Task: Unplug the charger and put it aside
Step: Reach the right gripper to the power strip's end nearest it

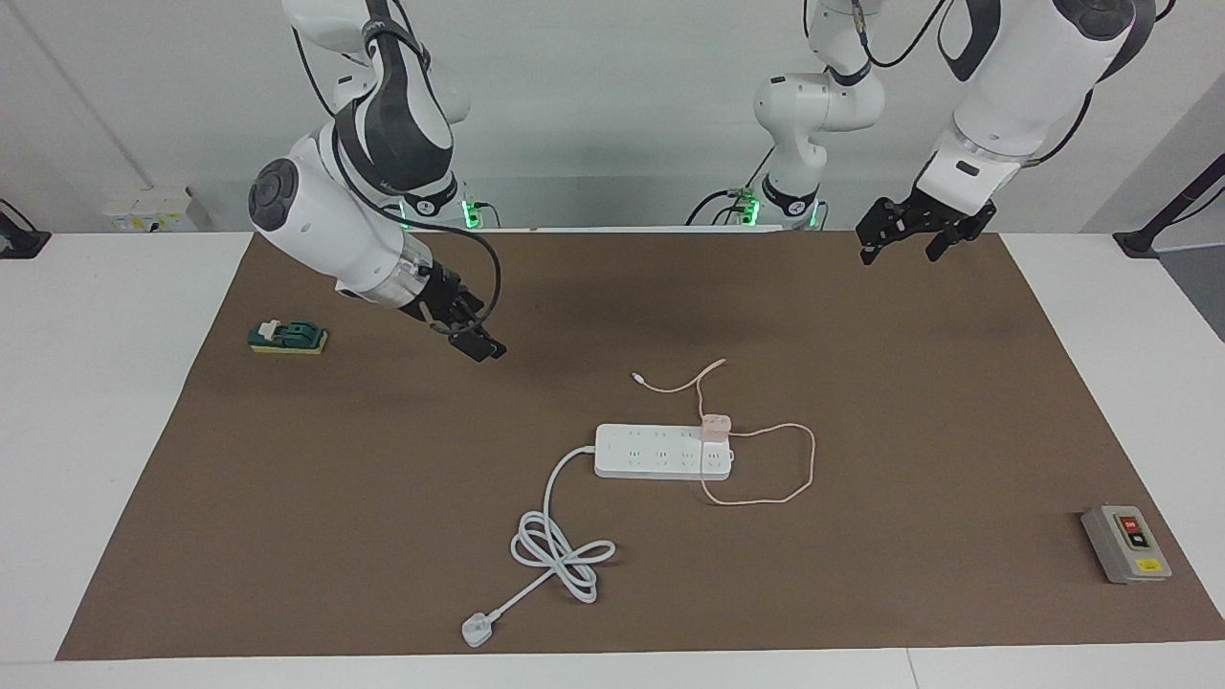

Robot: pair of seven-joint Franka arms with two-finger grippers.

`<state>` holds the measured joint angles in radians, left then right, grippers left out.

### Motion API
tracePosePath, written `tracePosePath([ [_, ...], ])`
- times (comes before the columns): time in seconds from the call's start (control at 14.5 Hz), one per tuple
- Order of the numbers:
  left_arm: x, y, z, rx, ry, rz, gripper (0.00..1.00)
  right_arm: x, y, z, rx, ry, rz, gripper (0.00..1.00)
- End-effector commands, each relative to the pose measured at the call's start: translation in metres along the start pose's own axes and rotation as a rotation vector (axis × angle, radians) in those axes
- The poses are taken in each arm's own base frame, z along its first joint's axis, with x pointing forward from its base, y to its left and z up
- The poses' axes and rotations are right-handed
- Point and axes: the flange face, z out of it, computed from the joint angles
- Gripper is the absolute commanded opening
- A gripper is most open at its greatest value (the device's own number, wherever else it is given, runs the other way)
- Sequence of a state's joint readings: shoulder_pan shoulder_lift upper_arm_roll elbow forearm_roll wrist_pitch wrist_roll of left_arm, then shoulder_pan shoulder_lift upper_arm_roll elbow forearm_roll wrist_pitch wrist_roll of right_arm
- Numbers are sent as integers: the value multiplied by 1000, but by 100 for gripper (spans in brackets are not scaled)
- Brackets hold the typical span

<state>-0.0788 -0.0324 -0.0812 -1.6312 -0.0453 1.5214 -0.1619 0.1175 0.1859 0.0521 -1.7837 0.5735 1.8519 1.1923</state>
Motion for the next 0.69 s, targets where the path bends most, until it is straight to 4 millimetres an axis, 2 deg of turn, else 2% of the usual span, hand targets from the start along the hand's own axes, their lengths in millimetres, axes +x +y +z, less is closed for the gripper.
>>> tracePosePath([
  [0.0, -6, -2, -2, -13, -7, -13, 100, 11, -18, 22, 44, -93, 113, 100],
  [0.14, -6, -2, -2, -13, -7, -14, 100, 21, -34, 44, 83, -146, 198, 100],
  [0.35, -6, -2, -2, -13, -7, -14, 100, 24, -57, 85, 121, -203, 306, 100],
  [0.62, -6, -2, -2, -13, -7, -13, 100, 19, -68, 119, 137, -249, 358, 100],
])
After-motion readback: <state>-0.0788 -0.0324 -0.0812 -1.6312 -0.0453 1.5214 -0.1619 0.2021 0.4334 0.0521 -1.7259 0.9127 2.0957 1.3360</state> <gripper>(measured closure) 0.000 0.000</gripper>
